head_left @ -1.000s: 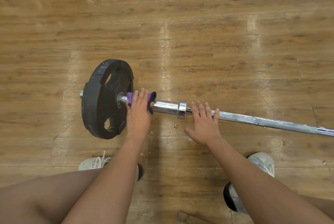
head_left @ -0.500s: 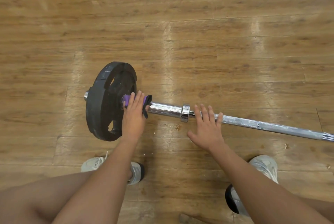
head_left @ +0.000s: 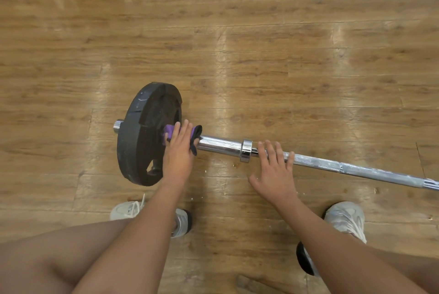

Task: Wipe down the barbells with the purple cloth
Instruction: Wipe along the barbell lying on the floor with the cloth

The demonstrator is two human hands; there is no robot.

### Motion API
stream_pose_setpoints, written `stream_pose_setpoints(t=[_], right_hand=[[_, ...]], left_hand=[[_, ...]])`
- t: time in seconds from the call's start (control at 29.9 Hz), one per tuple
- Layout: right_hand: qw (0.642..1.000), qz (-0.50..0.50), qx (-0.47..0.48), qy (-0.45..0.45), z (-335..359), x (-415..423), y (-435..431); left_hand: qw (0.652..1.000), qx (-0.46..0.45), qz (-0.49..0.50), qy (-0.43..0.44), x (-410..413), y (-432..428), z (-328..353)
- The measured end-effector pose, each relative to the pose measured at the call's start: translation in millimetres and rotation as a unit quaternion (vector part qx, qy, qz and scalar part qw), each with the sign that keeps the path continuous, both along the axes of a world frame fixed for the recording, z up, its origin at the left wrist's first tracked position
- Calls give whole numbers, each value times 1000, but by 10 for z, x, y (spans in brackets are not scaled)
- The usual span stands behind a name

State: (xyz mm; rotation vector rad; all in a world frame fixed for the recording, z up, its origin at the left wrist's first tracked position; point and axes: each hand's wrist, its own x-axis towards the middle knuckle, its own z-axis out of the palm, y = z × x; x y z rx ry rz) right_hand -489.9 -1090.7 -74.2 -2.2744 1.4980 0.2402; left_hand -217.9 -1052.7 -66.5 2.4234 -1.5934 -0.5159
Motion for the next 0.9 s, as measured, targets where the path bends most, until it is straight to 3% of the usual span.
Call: stream_pose_setpoints(t=[0.37, 0.57, 0.9], right_hand=[[1000, -11, -17, 3, -81, -50, 358], [1000, -12, -27, 4, -103, -62, 542], [998, -45, -36, -28, -98, -77, 832]], left_hand=[[998, -5, 57, -13, -224, 272, -65], [998, 41, -13, -43, -104, 236, 18], [998, 42, 7, -45, -230, 567, 121]])
